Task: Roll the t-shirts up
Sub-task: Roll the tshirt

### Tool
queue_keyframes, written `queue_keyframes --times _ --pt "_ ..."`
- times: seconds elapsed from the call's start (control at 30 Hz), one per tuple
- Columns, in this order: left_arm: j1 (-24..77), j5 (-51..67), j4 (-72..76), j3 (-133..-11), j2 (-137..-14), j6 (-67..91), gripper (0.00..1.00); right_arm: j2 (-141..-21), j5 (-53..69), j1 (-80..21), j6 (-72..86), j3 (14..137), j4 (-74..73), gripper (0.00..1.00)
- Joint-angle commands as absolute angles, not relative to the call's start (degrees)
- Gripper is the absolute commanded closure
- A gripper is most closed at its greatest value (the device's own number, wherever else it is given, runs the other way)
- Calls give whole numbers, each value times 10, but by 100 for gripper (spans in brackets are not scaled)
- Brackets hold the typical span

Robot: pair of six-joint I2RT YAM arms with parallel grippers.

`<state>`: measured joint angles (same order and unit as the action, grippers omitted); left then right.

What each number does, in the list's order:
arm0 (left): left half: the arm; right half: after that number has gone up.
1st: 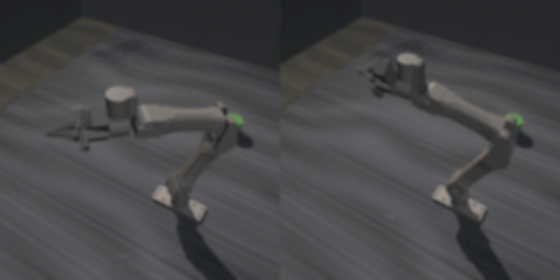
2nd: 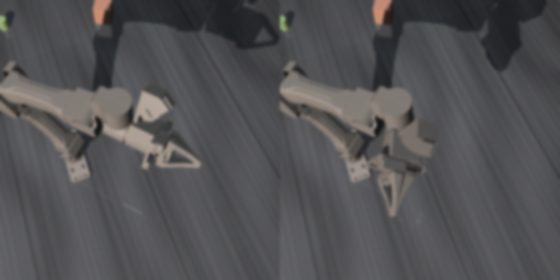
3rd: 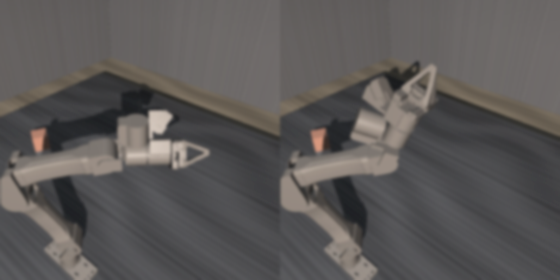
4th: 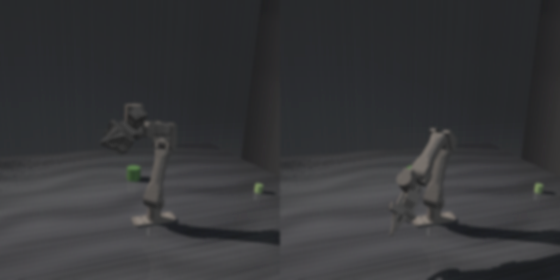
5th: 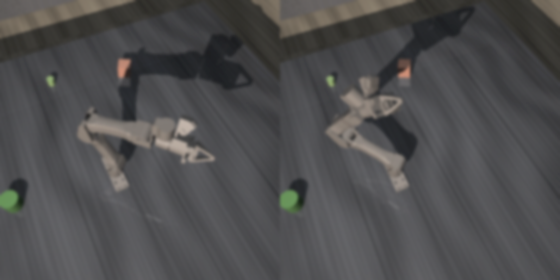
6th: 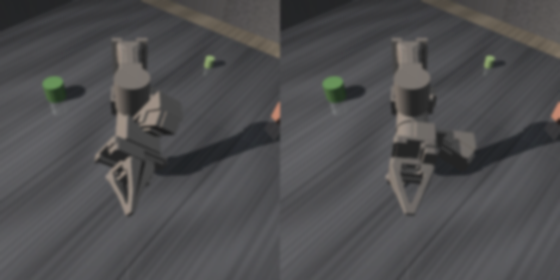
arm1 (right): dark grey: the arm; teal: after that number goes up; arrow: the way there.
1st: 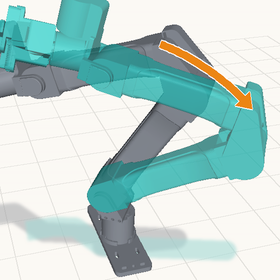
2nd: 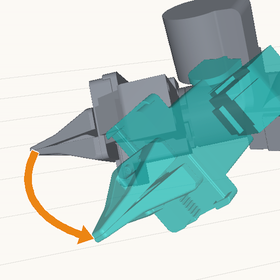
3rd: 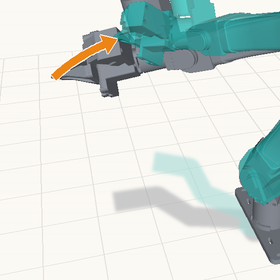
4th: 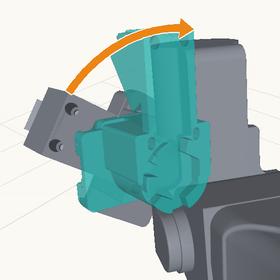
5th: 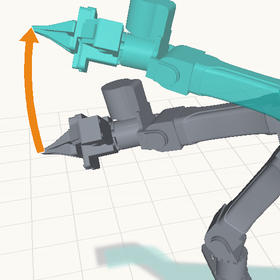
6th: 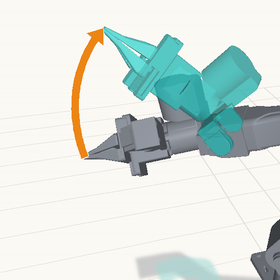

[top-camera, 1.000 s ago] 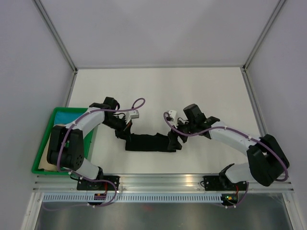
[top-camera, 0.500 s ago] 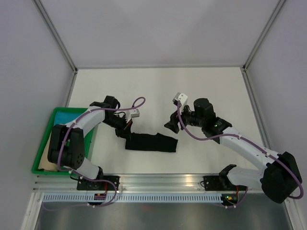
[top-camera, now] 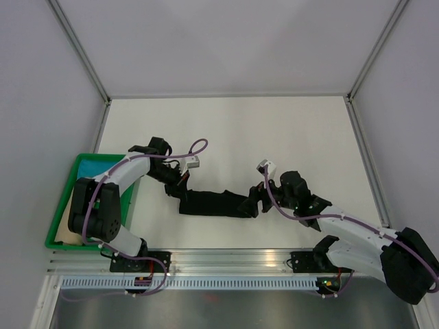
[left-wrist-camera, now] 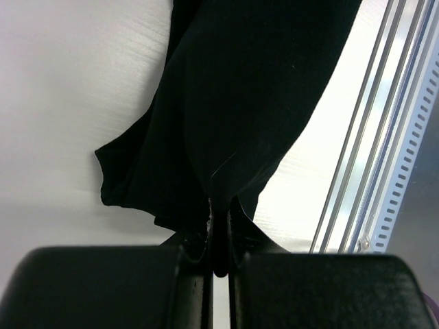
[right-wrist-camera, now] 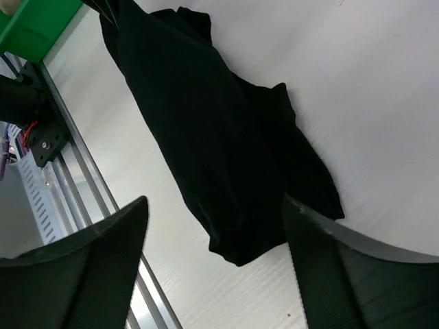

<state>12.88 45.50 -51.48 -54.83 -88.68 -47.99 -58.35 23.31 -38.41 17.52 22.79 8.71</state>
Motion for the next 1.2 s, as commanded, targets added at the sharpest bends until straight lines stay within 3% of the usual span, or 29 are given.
queue_keyframes --times 0.0,0.03,0.07,0.23,0.27,0.3,0.73,0.8,0.93,1.17 --pt "127 457 -508 -568 -893 -469 98 -626 235 -391 256 200 224 22" --pt "127 456 -509 -568 -894 -469 98 -633 222 -391 258 199 231 31" --pt "127 456 -509 -567 -894 -469 98 -639 214 -391 265 195 241 47" --pt "127 464 -512 -570 -906 -468 98 -631 192 -388 280 190 228 77" --pt "127 467 -512 -573 -910 -464 97 -633 195 -384 284 189 217 92" --pt "127 468 -512 -576 -913 -461 97 -635 198 -381 296 187 213 100" --pt "122 447 -469 -662 -1033 -323 84 -840 351 -211 394 220 215 100" --pt "122 434 -454 -664 -1052 -309 86 -851 345 -209 381 224 197 100" --pt "122 391 -439 -668 -1092 -266 97 -864 305 -209 360 238 155 100" --pt "124 314 -435 -689 -1100 -243 97 -881 254 -198 357 251 105 100"
